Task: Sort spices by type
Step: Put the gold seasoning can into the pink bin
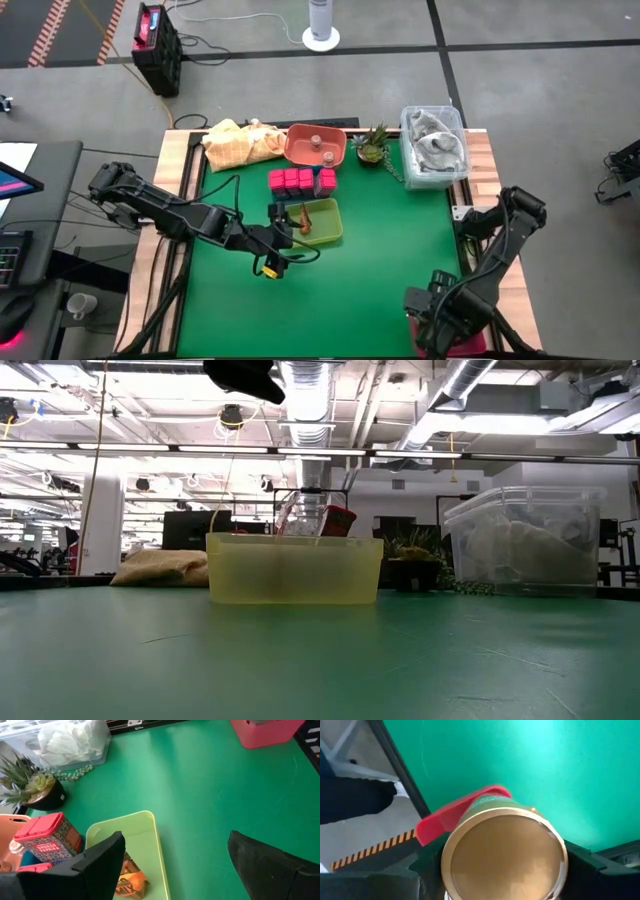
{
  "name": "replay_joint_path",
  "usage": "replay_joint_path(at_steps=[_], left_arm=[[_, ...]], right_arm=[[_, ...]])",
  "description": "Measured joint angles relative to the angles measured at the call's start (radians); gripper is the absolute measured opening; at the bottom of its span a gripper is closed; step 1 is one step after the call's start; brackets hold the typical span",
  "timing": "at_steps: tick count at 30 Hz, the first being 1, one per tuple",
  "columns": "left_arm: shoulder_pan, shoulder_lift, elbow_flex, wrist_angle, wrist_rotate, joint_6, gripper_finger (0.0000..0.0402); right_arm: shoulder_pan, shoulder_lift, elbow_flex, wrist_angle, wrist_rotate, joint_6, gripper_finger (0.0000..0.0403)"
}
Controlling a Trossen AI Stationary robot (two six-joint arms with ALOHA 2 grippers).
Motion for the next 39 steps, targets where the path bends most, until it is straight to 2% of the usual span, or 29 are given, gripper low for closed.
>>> replay_joint_path(at_steps=[19, 33, 39], left_arm=[[0.0, 0.0, 0.0, -0.042, 0.0, -0.019, 0.0338], [0.0, 0.0, 0.0, -0.054, 0.0, -0.026, 0.0338], [0.0, 0.0, 0.0, -0.055, -0.004, -0.019, 0.0338]], right_arm=[[0.026, 0.001, -0.036, 0.005, 0.0, 0.048, 0.0301], [0.034, 0.001, -0.177, 0.191, -0.012, 0.047, 0.0301], [0.034, 0.001, -0.22, 0.24, -0.018, 0.069, 0.0334]])
